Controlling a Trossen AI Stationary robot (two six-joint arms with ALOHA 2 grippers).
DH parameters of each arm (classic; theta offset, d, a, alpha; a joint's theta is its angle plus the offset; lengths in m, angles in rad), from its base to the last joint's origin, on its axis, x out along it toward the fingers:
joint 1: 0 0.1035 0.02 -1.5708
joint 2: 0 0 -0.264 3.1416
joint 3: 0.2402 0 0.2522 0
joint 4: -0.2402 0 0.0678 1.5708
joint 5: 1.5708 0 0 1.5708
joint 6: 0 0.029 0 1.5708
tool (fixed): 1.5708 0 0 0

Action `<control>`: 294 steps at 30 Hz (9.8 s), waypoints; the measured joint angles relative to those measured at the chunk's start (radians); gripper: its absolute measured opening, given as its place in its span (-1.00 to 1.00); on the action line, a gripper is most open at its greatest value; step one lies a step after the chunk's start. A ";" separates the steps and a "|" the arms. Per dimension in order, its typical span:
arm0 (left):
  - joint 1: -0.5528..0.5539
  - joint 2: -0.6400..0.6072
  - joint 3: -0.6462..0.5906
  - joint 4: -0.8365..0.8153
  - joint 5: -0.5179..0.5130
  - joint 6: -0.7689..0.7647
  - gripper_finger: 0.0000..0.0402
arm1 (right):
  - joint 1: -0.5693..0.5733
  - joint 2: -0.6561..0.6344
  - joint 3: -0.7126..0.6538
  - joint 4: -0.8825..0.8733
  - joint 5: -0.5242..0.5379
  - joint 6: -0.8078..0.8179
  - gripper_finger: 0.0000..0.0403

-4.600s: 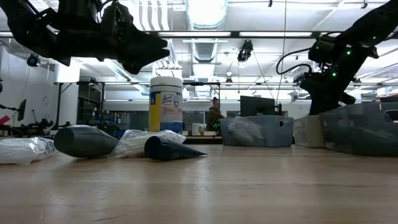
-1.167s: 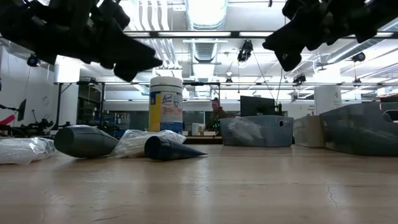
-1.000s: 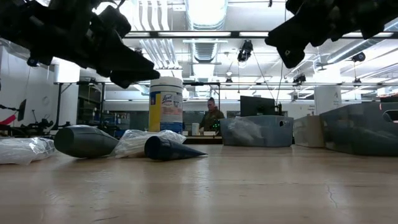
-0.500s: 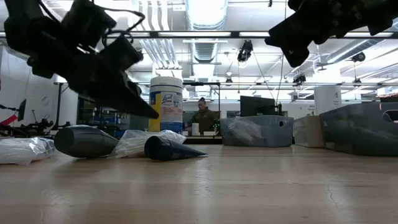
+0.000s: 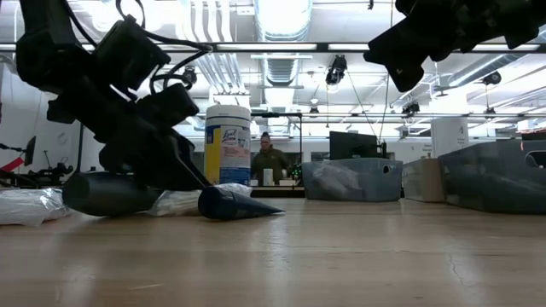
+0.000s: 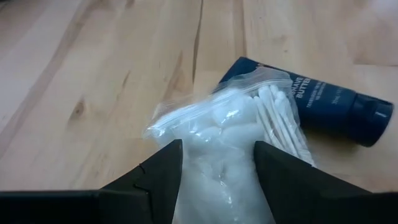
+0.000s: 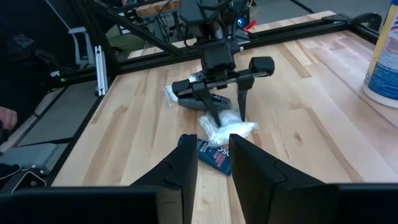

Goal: Pick & Place Travel size toiletries
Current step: Put the right white cotton pack into the top black bin, then put the right blue shave cream into the white bin

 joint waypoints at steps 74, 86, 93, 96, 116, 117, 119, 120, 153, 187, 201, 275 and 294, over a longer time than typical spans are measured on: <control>-0.002 -0.003 0.219 0.006 0.106 -0.027 -0.94 | -0.003 0.710 0.269 0.325 0.067 -0.207 -0.62; -0.002 -0.004 0.219 0.011 0.104 -0.020 -0.94 | -0.007 0.710 0.269 0.323 0.067 -0.156 -0.64; -0.003 -0.004 0.219 -0.001 0.100 -0.019 -0.94 | -0.010 0.710 0.269 0.315 0.068 -0.072 -0.27; -0.003 -0.004 0.216 -0.003 0.097 -0.019 -0.94 | -0.010 0.710 0.268 0.293 0.068 -0.073 -0.11; -0.002 -0.004 0.218 -0.001 0.064 -0.011 -0.94 | -0.009 0.710 0.268 0.258 0.067 -0.124 -0.39; -0.002 -0.004 0.218 0.000 0.062 -0.007 -0.94 | -0.009 0.710 0.268 0.257 0.067 -0.124 -0.48; -0.002 -0.004 0.218 0.000 0.057 0.011 -0.94 | -0.009 0.710 0.268 0.255 0.067 -0.124 -0.65; -0.002 -0.004 0.218 0.000 0.053 0.016 -0.94 | -0.009 0.710 0.268 0.255 0.067 -0.124 -0.74; -0.002 -0.004 0.218 -0.080 -0.005 0.000 -0.28 | -0.066 0.551 0.266 -0.046 0.076 -0.124 -0.96; -0.002 -0.004 0.212 -0.093 -0.006 -0.013 -0.28 | -0.474 0.177 0.011 -0.141 0.550 0.090 -0.96; -0.002 -0.004 0.212 -0.094 -0.006 0.012 -0.28 | -0.487 0.211 0.016 -0.145 0.549 0.090 -0.89; -0.085 0.058 0.209 -0.124 0.039 -0.154 0.14 | 0.038 0.211 0.005 0.101 0.207 0.143 -0.57; -0.125 0.223 0.280 -0.131 0.005 -0.272 0.33 | 0.057 0.211 0.001 0.110 0.234 0.112 -0.79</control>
